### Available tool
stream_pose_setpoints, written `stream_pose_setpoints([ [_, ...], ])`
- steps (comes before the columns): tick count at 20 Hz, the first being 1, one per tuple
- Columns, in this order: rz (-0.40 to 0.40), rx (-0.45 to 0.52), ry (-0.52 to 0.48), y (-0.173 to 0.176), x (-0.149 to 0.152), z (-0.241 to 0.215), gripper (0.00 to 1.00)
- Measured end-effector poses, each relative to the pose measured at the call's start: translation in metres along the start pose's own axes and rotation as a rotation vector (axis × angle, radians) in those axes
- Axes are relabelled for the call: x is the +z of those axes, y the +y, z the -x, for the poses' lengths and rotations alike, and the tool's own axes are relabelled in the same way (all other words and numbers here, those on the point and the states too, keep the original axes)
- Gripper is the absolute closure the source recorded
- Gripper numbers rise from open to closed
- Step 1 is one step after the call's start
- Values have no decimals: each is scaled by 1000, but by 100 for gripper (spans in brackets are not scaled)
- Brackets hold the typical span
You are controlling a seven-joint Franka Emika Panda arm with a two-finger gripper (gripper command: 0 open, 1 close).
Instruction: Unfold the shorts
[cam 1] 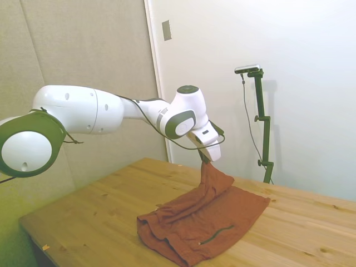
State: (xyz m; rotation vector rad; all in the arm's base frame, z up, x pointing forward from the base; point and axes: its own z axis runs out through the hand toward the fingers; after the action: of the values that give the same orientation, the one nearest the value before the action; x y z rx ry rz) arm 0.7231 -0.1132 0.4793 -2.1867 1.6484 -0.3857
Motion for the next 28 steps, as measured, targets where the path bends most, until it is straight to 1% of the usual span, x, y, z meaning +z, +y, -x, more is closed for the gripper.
stream_pose_setpoints([
  [2, 2, -26, 0, -13, 5, 22, 100],
  [9, 9, -90, -2, -54, 39, 93, 100],
  [14, 41, -139, -42, -69, 65, 134, 100],
  [15, 45, -149, -48, -71, 68, 140, 0],
  [20, 88, -191, -53, -70, 76, 156, 0],
  [22, 89, -198, -53, -70, 75, 157, 0],
  [25, 77, -210, -49, -74, 66, 159, 0],
  [28, 57, -225, -33, -81, 46, 161, 0],
])
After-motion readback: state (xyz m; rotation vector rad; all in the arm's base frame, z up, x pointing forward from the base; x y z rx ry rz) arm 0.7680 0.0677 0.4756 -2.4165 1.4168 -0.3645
